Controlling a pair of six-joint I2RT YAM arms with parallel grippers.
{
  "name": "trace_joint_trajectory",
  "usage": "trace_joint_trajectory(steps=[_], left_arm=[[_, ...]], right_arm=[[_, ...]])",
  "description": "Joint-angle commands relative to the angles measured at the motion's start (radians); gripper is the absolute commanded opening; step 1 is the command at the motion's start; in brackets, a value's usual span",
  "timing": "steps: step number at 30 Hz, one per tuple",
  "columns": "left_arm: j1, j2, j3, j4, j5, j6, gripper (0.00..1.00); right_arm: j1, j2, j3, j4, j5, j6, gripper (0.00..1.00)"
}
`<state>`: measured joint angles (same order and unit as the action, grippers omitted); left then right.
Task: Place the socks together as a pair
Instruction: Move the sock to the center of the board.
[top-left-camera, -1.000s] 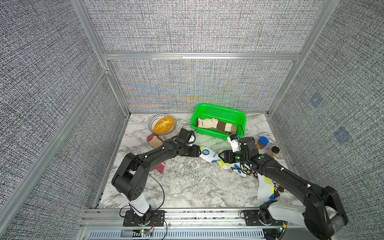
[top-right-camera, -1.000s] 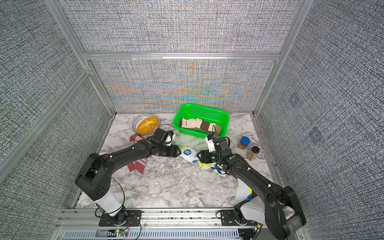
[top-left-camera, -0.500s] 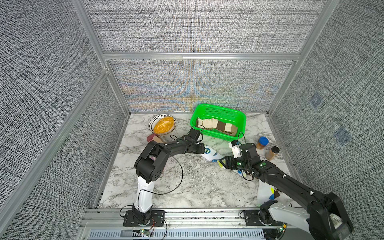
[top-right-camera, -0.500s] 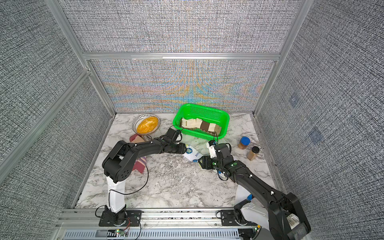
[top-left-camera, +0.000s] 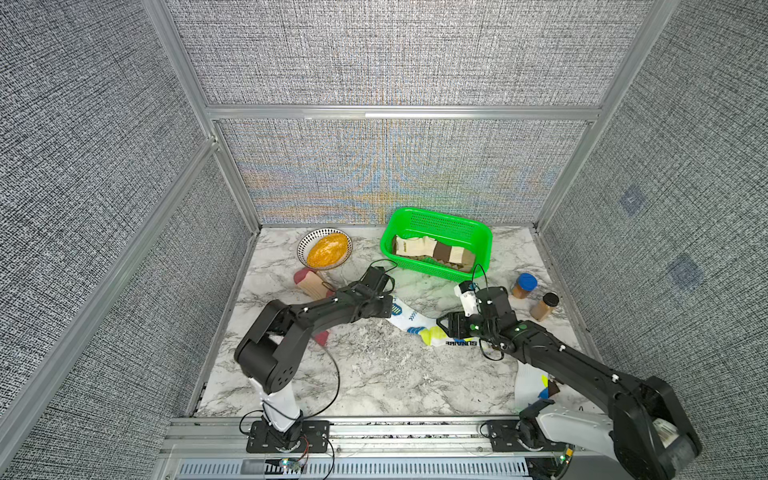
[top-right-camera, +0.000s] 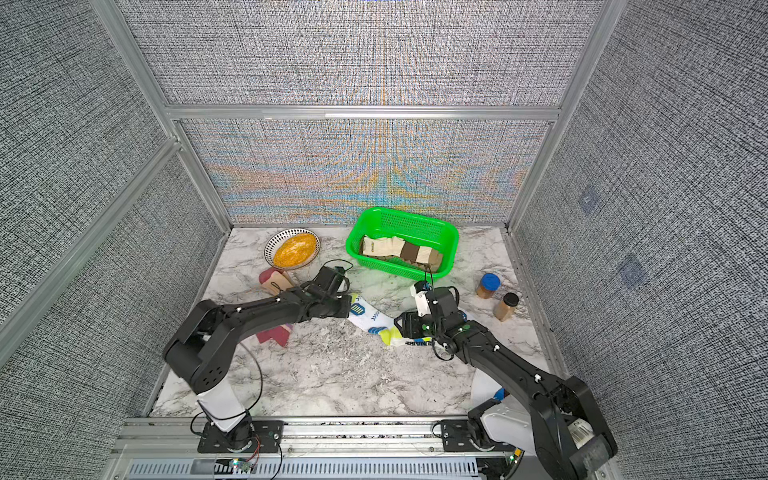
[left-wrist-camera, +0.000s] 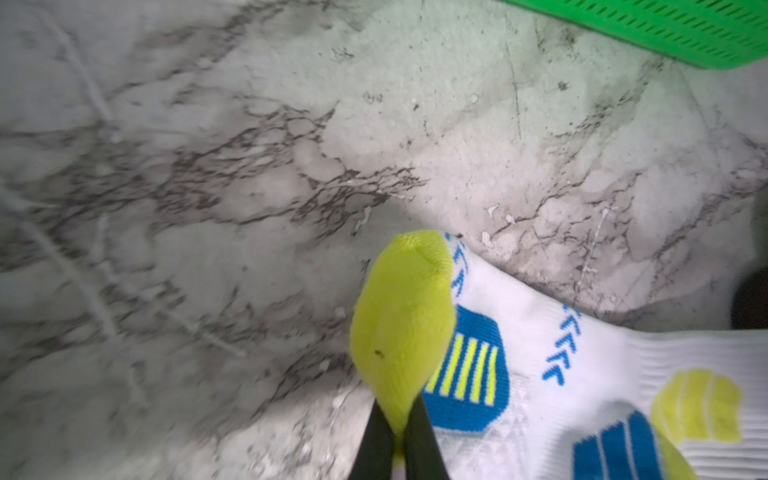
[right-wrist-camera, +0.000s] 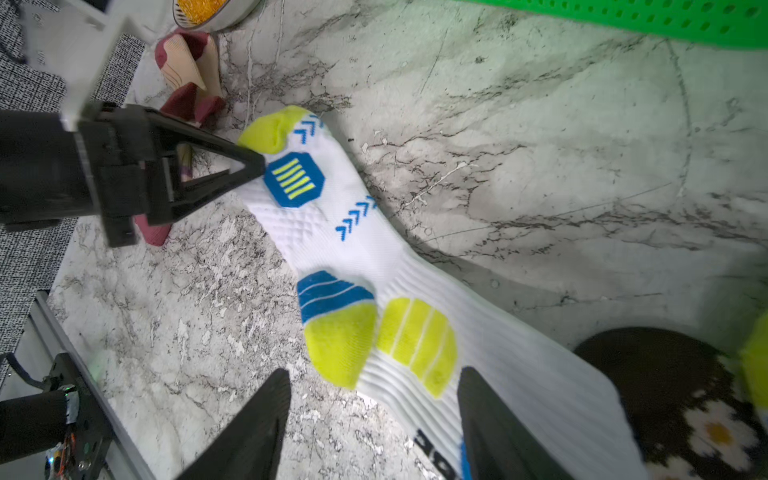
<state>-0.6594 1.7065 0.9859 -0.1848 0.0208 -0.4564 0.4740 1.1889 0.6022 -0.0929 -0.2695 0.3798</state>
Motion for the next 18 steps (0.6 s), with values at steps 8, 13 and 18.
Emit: trace_joint_trajectory(steps=[8,13,18], left_arm=[[-0.029,-0.424,-0.326,-0.054,-0.037,-0.095,0.01],[-0.028,-0.480,-0.317,-0.195,-0.081,-0.102,0.14],[-0.028,-0.563,-0.325,-0.231,-0.065,-0.134,0.48]], right_arm=[[0.039,0.063,-0.025,-0.011,0.098,0.010,0.66],[0.037,0.052,-0.027,-0.066,0.142,0.009,0.67],[0.035,0.012,-0.064,-0.091,0.171,0.015,0.67]])
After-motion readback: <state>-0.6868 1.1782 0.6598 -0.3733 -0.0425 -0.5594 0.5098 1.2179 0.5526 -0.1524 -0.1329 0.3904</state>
